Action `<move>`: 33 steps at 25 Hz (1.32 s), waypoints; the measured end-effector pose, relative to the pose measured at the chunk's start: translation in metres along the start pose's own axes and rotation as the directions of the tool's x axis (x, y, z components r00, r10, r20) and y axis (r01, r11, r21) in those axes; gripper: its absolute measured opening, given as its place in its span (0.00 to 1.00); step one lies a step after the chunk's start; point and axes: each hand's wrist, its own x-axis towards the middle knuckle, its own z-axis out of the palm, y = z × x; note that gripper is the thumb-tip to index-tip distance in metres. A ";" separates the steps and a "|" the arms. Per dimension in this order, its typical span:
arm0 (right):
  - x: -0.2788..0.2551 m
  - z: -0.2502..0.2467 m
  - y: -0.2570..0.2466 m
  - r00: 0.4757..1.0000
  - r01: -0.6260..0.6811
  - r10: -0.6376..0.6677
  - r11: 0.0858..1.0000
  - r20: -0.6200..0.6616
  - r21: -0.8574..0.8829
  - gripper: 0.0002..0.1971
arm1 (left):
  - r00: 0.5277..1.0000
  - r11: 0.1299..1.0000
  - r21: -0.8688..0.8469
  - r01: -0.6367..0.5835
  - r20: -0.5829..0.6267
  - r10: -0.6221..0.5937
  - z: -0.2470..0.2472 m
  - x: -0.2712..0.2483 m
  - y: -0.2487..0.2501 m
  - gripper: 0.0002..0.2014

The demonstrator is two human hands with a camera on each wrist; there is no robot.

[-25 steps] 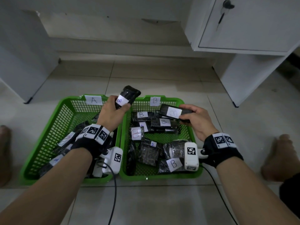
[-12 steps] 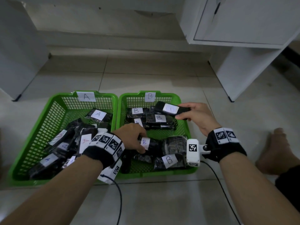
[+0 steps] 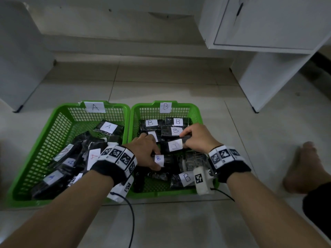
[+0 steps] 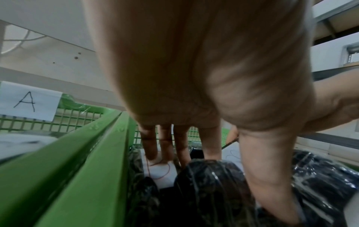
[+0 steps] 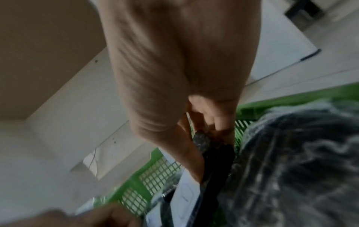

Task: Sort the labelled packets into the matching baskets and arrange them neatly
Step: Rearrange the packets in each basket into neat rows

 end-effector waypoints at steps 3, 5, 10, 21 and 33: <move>0.004 0.009 -0.001 1.000 0.013 -0.018 0.966 -0.018 -0.259 0.12 | 1.000 1.000 0.004 0.003 0.008 -0.003 0.002 0.002 -0.001 0.29; 0.005 0.011 -0.004 0.999 0.034 -0.033 0.926 0.007 -0.376 0.10 | 1.000 1.000 0.013 0.006 0.022 -0.007 0.002 0.003 -0.001 0.30; 0.007 0.015 -0.010 0.990 0.118 -0.074 0.906 0.122 -0.407 0.11 | 0.999 0.999 0.044 -0.017 0.041 0.016 0.003 0.008 -0.002 0.34; 0.000 0.005 -0.021 0.969 0.128 -0.053 0.944 0.241 -0.305 0.19 | 0.918 0.994 -0.093 0.051 -0.389 -0.083 -0.020 0.008 -0.028 0.08; -0.014 0.002 -0.054 0.913 0.203 -0.152 0.974 0.380 -0.099 0.22 | 0.971 0.995 0.016 0.102 -0.217 -0.096 -0.013 -0.003 -0.021 0.15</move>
